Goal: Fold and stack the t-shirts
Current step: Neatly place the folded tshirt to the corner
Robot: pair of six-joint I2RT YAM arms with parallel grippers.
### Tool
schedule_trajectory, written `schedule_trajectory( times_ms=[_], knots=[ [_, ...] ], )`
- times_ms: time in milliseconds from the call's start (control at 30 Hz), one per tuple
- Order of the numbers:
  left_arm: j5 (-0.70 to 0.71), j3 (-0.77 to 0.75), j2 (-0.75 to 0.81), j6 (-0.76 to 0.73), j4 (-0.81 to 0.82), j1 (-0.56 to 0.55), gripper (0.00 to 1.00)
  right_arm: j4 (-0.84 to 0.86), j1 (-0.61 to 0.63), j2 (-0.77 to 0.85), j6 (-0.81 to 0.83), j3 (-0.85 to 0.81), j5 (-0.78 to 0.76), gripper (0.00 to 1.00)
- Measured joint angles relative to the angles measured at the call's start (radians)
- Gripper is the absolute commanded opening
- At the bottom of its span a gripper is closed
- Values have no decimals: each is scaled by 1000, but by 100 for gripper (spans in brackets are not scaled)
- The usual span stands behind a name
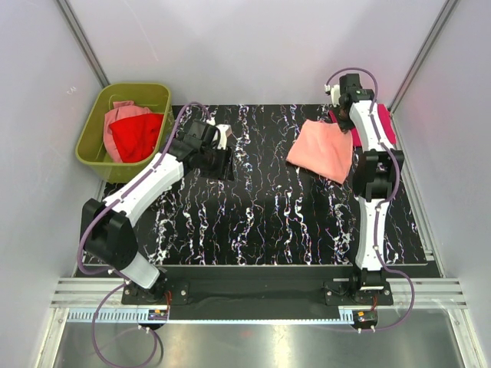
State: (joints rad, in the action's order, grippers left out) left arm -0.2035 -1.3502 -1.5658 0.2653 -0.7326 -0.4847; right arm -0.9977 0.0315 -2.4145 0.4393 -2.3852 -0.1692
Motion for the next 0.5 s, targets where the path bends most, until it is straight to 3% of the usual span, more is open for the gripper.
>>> schedule_trajectory(
  times_ms=[233,500],
  knots=[
    [-30,3,0,0,15,-2,51,78,-16,76,122,34,-105,0],
    [-47,11,5,2,30,-23,49,159,-60,95,217,53,-122,0]
  ],
)
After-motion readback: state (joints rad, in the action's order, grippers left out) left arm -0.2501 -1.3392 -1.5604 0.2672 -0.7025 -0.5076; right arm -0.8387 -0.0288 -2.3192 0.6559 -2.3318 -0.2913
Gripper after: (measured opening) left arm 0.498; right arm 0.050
